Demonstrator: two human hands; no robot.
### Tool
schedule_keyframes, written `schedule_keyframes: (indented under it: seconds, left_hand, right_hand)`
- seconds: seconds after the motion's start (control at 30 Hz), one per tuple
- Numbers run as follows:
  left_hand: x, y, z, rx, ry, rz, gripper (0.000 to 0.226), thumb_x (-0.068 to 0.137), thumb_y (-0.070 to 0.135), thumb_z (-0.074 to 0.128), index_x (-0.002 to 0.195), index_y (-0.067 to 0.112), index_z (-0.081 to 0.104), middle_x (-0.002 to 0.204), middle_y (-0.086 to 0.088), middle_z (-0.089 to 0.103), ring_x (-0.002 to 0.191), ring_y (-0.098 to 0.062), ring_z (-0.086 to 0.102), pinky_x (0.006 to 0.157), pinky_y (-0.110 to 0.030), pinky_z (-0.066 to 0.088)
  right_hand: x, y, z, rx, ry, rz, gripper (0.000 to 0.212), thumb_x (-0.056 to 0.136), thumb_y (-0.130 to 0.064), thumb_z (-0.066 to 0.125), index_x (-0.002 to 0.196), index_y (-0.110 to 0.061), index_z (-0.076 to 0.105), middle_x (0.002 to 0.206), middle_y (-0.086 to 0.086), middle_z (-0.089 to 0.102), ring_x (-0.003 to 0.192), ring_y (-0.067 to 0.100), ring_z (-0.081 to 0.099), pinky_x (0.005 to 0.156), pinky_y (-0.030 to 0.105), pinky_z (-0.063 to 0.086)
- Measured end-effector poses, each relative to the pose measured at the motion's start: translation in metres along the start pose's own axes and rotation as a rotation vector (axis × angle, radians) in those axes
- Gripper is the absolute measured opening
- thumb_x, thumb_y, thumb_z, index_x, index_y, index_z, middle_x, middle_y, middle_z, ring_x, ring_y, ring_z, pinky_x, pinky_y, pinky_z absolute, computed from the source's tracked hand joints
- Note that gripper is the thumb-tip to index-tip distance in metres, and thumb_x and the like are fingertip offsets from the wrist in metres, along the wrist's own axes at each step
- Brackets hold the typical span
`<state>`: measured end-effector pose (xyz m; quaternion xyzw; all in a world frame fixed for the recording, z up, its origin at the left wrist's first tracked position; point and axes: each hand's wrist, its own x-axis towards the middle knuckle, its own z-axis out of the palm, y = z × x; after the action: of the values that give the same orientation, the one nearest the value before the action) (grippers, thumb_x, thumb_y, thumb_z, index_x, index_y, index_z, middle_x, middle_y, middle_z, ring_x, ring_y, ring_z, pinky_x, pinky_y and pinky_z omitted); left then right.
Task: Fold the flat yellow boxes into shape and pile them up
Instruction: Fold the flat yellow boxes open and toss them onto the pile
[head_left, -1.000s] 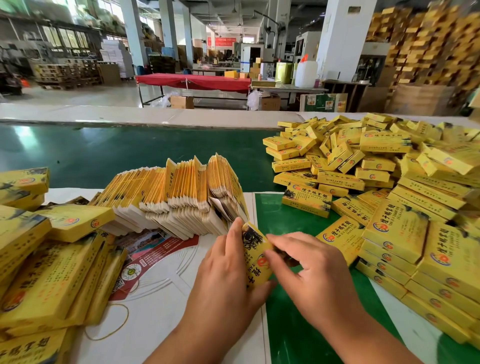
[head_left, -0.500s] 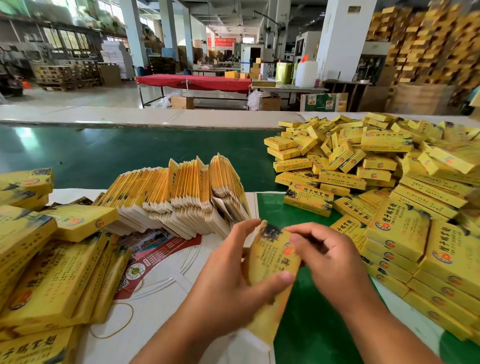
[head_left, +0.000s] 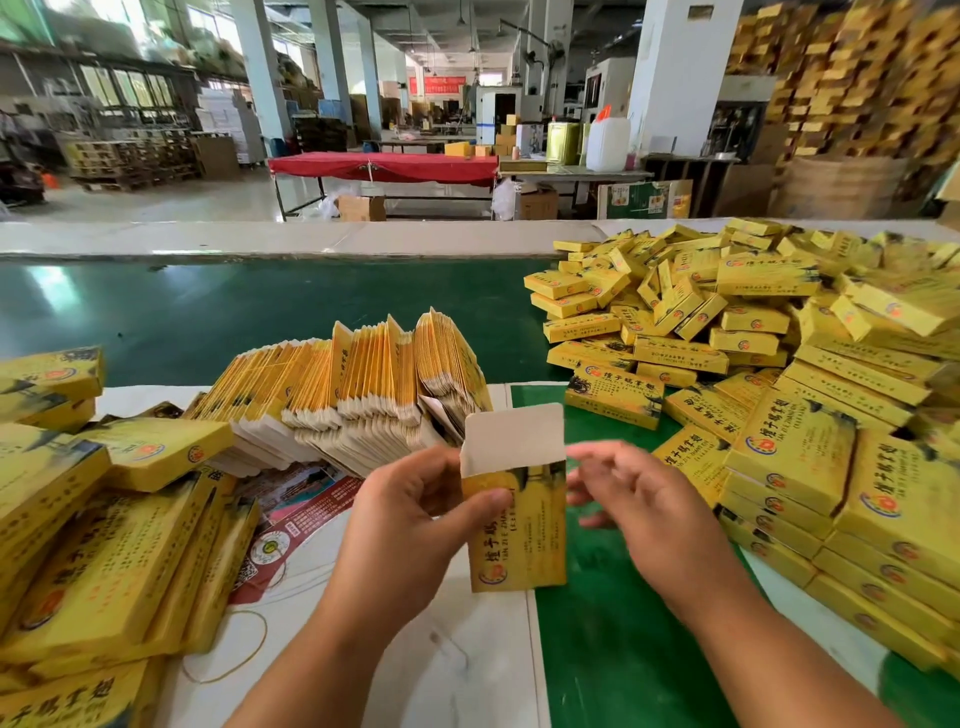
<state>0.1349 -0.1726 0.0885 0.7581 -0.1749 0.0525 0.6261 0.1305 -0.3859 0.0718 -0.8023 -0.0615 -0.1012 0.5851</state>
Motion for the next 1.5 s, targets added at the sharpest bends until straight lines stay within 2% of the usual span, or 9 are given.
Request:
schedule_keyframes:
  seconds: [0.1,0.3,0.57,0.7,0.87,1.03,1.13,1.3,1.5]
  left_hand:
    - [0.001,-0.004,0.004,0.08,0.02,-0.04,0.029,0.068,0.044,0.069,0.089,0.024,0.073,0.086,0.01,0.076,0.081,-0.007,0.072,0.071,-0.028,0.06]
    - [-0.002,-0.011,0.012,0.067,0.122,-0.007,0.043,0.06,0.049,0.074,0.098,0.04,0.057,0.094,0.014,0.072,0.084,-0.007,0.071,0.063,-0.026,0.06]
    - [-0.004,-0.013,0.01,0.04,0.092,0.204,0.022,0.079,0.037,0.077,0.092,0.028,0.062,0.095,0.007,0.069,0.091,-0.019,0.067,0.07,-0.036,0.061]
    - [-0.003,-0.013,0.013,0.181,-0.001,0.223,0.027,0.076,0.045,0.071,0.08,0.019,0.064,0.08,0.003,0.069,0.079,-0.02,0.066,0.066,-0.045,0.058]
    - [-0.001,-0.01,0.01,0.245,0.004,0.302,0.025,0.082,0.041,0.064,0.078,0.016,0.064,0.078,0.006,0.068,0.077,-0.018,0.066,0.062,-0.038,0.057]
    - [-0.001,-0.005,0.009,0.255,0.047,0.368,0.021,0.086,0.032,0.057,0.083,0.015,0.07,0.084,0.006,0.067,0.082,-0.016,0.065,0.062,-0.036,0.056]
    - [-0.004,-0.007,0.008,0.137,0.061,0.293,0.02,0.089,0.024,0.064,0.108,0.029,0.066,0.092,0.008,0.068,0.092,-0.018,0.065,0.071,-0.033,0.059]
    - [-0.002,-0.01,0.006,-0.105,0.014,0.122,0.067,0.079,0.021,0.067,0.137,0.041,0.042,0.098,0.01,0.07,0.096,-0.012,0.067,0.077,-0.017,0.055]
    - [0.002,-0.01,0.0,-0.076,-0.038,0.131,0.027,0.086,0.013,0.066,0.102,0.035,0.063,0.1,0.0,0.069,0.096,-0.023,0.068,0.075,-0.032,0.06]
  right_hand:
    - [-0.004,0.0,0.0,0.086,-0.037,-0.137,0.035,0.085,-0.029,0.07,0.117,-0.039,0.059,0.104,-0.012,0.072,0.099,0.006,0.068,0.082,0.017,0.054]
    - [-0.007,-0.001,0.01,0.042,0.028,-0.222,0.038,0.085,-0.004,0.072,0.108,-0.03,0.056,0.097,-0.012,0.071,0.088,0.006,0.069,0.075,0.011,0.051]
    - [-0.01,-0.008,0.009,-0.021,-0.011,-0.346,0.042,0.084,-0.015,0.066,0.116,-0.042,0.058,0.103,-0.017,0.068,0.093,0.004,0.066,0.077,0.011,0.051]
    - [-0.01,-0.008,0.006,-0.072,-0.052,-0.368,0.03,0.081,-0.023,0.071,0.108,-0.036,0.064,0.098,-0.011,0.067,0.091,0.01,0.067,0.076,0.013,0.052]
    - [-0.004,-0.011,0.004,-0.188,-0.077,-0.485,0.009,0.084,-0.022,0.07,0.089,-0.017,0.064,0.083,-0.009,0.061,0.081,0.013,0.061,0.072,0.016,0.047]
    - [-0.003,-0.012,0.004,-0.189,-0.053,-0.562,0.013,0.087,-0.024,0.062,0.08,-0.013,0.063,0.079,-0.009,0.059,0.076,0.014,0.059,0.067,0.019,0.046]
    - [-0.006,-0.007,0.004,-0.097,-0.003,-0.481,0.011,0.086,-0.025,0.07,0.094,-0.023,0.062,0.082,-0.011,0.061,0.079,0.011,0.062,0.071,0.015,0.049]
    - [-0.006,-0.001,0.006,0.021,0.028,-0.332,0.061,0.084,-0.031,0.073,0.137,-0.046,0.045,0.091,-0.012,0.062,0.088,0.009,0.064,0.078,0.015,0.053]
    - [-0.005,-0.003,0.007,0.021,-0.041,-0.342,0.032,0.085,-0.031,0.069,0.113,-0.046,0.066,0.1,-0.01,0.07,0.093,0.016,0.067,0.075,0.025,0.057]
